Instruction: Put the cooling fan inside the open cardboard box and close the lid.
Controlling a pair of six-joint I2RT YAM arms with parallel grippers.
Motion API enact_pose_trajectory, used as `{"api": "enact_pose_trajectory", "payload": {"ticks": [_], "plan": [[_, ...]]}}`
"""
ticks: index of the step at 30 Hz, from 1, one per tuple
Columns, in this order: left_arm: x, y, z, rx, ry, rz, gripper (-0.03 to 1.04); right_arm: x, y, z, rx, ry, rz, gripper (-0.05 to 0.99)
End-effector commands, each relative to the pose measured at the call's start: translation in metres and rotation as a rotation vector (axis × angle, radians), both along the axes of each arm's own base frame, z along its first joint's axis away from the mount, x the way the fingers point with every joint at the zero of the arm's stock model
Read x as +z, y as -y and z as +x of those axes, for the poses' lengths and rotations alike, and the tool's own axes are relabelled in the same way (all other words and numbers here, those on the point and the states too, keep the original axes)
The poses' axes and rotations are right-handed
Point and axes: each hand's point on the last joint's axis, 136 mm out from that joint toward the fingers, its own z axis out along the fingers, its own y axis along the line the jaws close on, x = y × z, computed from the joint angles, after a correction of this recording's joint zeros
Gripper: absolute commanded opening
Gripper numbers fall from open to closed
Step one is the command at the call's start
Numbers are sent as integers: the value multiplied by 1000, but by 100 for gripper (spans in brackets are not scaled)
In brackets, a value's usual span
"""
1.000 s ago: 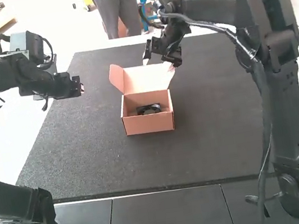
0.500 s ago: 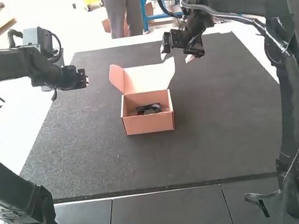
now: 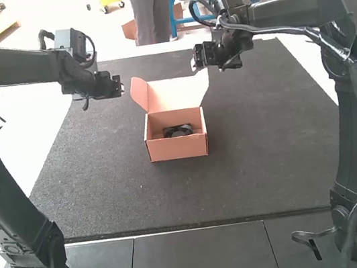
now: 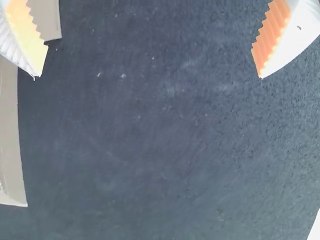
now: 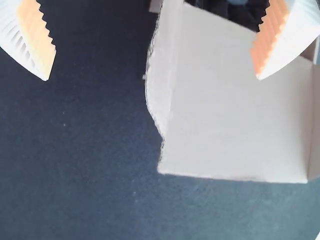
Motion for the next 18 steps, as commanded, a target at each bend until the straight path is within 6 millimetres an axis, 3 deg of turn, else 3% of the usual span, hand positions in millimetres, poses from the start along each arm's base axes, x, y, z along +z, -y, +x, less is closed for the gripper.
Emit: {"api": "enact_pose_trajectory", "payload": {"ticks": [1,11,18], "plan": [[17,5,16,7,45,-18,97,24,2,7,7,85,-1,90],[18,9,39,0,56,-25,97,11,3,26,-4,61,-11,90],[21,32,42,-52,57,-50,97,5,2,34,-6,20,0,84]]}}
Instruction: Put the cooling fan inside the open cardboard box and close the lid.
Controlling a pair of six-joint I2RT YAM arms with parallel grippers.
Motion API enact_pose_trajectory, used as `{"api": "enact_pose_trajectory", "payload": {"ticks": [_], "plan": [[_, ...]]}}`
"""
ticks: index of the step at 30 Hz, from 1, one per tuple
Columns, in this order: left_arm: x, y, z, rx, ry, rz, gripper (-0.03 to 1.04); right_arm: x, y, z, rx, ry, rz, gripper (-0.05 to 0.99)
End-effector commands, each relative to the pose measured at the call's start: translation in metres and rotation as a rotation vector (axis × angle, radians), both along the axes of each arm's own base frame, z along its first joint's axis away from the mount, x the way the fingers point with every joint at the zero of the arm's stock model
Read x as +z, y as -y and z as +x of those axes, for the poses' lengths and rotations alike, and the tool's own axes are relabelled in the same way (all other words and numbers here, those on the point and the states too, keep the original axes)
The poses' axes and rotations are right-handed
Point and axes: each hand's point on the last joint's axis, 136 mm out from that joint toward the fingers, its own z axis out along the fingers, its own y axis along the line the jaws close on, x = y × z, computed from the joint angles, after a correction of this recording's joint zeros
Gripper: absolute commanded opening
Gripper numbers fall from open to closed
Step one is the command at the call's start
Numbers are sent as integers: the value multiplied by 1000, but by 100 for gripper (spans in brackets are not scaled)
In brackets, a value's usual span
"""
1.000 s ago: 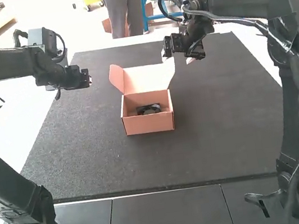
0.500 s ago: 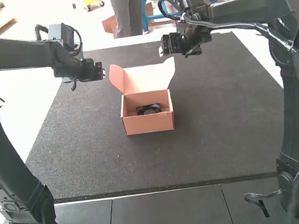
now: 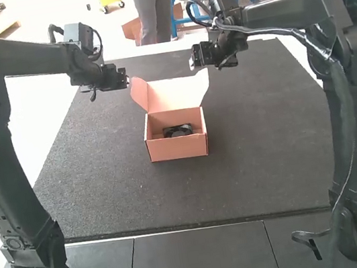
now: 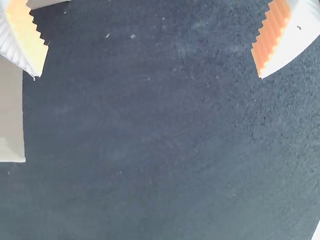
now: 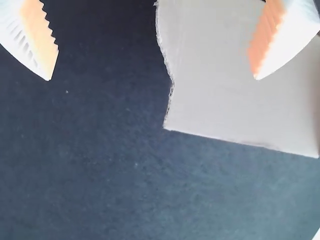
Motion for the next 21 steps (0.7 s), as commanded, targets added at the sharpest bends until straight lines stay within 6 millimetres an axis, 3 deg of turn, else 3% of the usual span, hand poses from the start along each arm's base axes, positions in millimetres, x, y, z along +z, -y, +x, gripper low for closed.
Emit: {"api": "enact_pose_trajectory", "payload": {"ticks": [1,5,11,21], "plan": [[17,20,6,-40,36,-31,97,17,6,12,-21,21,31,80],[17,32,4,-60,35,-37,97,14,7,11,-24,-3,35,66],[17,36,3,-67,33,-39,97,11,4,5,-10,-41,63,37],[16,36,2,-65,27,-39,97,6,0,-4,11,-87,78,20]]}}
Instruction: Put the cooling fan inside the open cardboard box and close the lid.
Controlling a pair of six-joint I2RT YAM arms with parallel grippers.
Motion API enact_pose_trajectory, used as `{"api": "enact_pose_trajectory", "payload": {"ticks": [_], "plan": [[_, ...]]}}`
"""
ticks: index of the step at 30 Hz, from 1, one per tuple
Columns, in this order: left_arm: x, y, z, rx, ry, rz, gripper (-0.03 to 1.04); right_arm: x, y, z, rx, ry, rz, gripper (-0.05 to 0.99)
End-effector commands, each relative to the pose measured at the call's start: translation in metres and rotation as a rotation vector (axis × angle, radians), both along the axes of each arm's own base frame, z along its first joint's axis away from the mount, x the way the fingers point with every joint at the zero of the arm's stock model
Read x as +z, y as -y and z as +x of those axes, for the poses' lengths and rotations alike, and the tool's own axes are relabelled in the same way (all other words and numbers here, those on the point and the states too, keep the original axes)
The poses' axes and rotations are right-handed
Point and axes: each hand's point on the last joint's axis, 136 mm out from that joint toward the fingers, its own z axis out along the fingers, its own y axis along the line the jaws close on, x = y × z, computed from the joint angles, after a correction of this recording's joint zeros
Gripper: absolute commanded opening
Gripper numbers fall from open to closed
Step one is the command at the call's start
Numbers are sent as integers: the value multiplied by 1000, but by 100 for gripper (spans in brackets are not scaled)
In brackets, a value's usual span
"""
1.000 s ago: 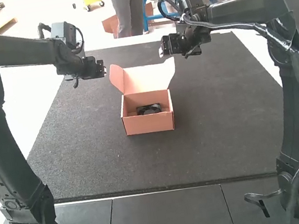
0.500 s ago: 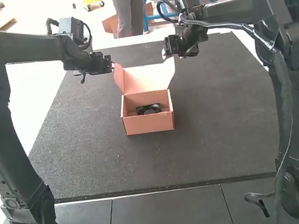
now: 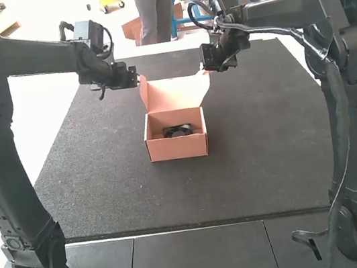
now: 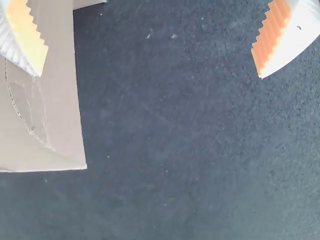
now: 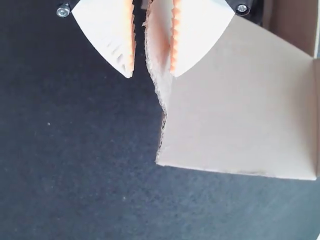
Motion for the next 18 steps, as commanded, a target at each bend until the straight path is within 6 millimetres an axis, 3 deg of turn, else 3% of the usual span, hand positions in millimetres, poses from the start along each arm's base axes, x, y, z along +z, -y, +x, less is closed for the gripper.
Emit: {"api": "enact_pose_trajectory", "payload": {"ticks": [1,8,18], "plan": [[15,4,7,-2,31,-21,97,17,2,9,-7,27,36,18],[12,4,4,-3,15,-15,97,18,-1,7,3,24,41,-2],[17,4,4,-3,16,-16,97,17,-12,-12,35,-35,25,-2]]}}
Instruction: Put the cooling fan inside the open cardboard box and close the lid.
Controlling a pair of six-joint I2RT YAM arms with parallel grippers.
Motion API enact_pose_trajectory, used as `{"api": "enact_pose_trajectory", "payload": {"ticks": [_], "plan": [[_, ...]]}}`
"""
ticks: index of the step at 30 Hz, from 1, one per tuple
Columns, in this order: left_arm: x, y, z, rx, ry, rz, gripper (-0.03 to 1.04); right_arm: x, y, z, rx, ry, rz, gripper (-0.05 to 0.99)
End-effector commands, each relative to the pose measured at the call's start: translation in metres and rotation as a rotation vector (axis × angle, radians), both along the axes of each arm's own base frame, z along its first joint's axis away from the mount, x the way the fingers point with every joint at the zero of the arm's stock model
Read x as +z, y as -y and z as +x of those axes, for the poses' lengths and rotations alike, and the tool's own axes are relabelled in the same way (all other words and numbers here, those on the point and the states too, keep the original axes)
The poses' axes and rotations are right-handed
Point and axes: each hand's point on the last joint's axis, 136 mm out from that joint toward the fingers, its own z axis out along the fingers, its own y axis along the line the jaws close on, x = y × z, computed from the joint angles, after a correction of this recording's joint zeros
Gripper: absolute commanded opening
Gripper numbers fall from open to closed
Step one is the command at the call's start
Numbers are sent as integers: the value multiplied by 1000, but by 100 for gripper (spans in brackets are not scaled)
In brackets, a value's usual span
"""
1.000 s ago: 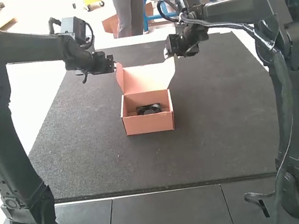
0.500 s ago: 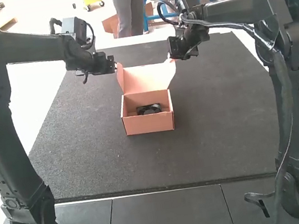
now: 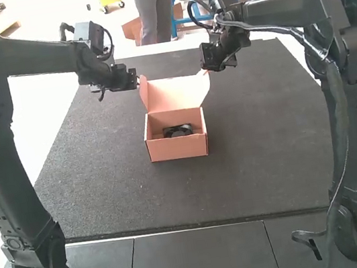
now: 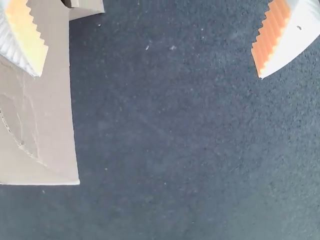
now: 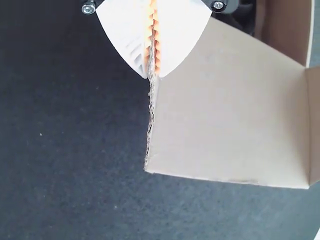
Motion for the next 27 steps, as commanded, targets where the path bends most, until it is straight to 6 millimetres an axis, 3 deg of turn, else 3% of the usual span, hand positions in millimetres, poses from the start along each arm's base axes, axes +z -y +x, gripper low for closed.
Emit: {"api": "enact_pose_trajectory", "payload": {"ticks": [1,13,27], "plan": [[24,5,9,-3,48,-22,97,14,-12,-8,28,-4,13,-2],[31,4,1,-10,28,-13,97,14,-40,-36,98,-42,-1,-2],[36,22,-25,-59,-12,-1,97,14,-40,-58,119,-79,-21,-1]]}}
